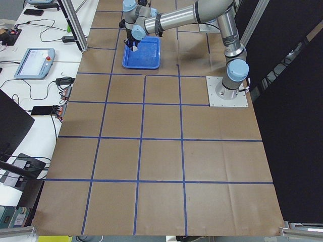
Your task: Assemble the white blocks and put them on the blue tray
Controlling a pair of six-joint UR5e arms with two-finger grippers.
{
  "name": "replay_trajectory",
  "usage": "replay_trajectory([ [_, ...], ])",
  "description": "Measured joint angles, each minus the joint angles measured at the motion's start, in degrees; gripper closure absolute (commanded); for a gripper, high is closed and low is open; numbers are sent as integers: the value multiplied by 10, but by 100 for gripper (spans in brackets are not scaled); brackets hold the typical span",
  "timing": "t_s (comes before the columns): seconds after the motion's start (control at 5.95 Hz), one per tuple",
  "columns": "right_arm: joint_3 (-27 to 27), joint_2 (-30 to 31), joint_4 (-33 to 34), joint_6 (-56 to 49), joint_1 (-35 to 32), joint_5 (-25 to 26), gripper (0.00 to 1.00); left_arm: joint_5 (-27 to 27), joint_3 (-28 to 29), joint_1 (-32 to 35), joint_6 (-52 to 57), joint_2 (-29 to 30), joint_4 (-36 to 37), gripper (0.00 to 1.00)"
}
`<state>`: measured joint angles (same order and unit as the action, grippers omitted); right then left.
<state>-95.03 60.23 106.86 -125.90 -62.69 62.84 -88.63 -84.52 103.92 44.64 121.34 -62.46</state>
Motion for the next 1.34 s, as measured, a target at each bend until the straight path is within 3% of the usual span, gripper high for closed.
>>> replay_trajectory([
  [0.5,0,95,-53,47,-9,-7,78,7,-72,10,206,0,93,96],
  [0.84,-10,128,-75,57,-15,-9,78,20,-117,18,229,0,139,95],
  [1.18,-10,125,-71,59,-16,-29,77,32,-126,32,232,1,143,93],
  [1.34,-10,124,-70,60,-16,-40,77,32,-129,36,233,1,142,84],
])
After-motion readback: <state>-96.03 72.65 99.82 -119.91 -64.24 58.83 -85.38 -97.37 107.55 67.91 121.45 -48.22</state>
